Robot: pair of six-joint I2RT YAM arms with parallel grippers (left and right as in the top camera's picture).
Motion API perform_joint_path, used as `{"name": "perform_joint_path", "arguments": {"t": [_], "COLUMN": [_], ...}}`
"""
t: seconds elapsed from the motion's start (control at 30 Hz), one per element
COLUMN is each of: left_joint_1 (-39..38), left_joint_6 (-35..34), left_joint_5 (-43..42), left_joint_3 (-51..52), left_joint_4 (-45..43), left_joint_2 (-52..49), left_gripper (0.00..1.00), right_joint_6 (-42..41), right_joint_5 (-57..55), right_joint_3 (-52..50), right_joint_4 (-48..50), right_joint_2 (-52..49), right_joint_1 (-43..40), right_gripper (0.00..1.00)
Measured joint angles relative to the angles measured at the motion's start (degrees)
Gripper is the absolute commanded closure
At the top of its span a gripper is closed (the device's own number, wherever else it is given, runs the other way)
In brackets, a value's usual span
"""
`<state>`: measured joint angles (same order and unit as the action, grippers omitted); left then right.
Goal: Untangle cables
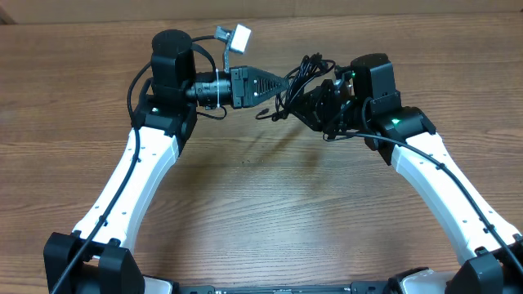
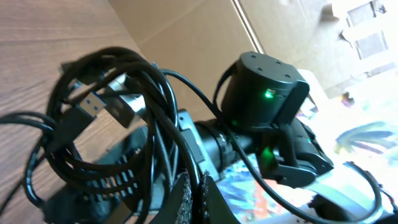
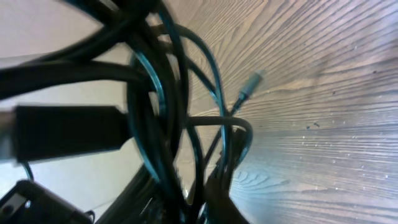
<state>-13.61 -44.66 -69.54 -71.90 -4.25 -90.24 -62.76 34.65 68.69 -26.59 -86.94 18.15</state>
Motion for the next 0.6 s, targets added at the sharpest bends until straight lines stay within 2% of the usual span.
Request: {"name": "perform_joint_path", "arguments": {"t": [0.17,0.33,0.4,0.53,0.6], "left_joint_1": [0.0,0.0,0.0,0.0,-0.3], "left_joint_6": [-0.6,-0.9,-0.9,-0.9,-0.9], "left_joint_5": [-1.9,-3.5,-4.2,-5.4,-5.5], "left_joint_3": [0.0,0.0,0.0,0.0,0.0], "left_joint_4": [-0.1,-0.1,-0.1,-0.1,-0.1], "left_joint_2": [0.0,0.0,0.0,0.0,0.0], "left_gripper": [0.96,0.96,0.96,0.96,0.96], "right_joint_6": [0.0,0.2,0.2,0.3,0.8], "right_joint_5": [-0.8,-1.9,-2.4,-4.2,-5.3], "right_joint_3": [0.0,0.0,0.0,0.0,0.0], "right_joint_4": [0.0,0.0,0.5,2.5,3.3], "right_joint_2": [0.0,0.0,0.0,0.0,0.0], "right_joint_1": [0.0,0.1,0.2,0.3,0.3], "right_gripper": [0.76,0.76,0.77,0.87,0.87]}}
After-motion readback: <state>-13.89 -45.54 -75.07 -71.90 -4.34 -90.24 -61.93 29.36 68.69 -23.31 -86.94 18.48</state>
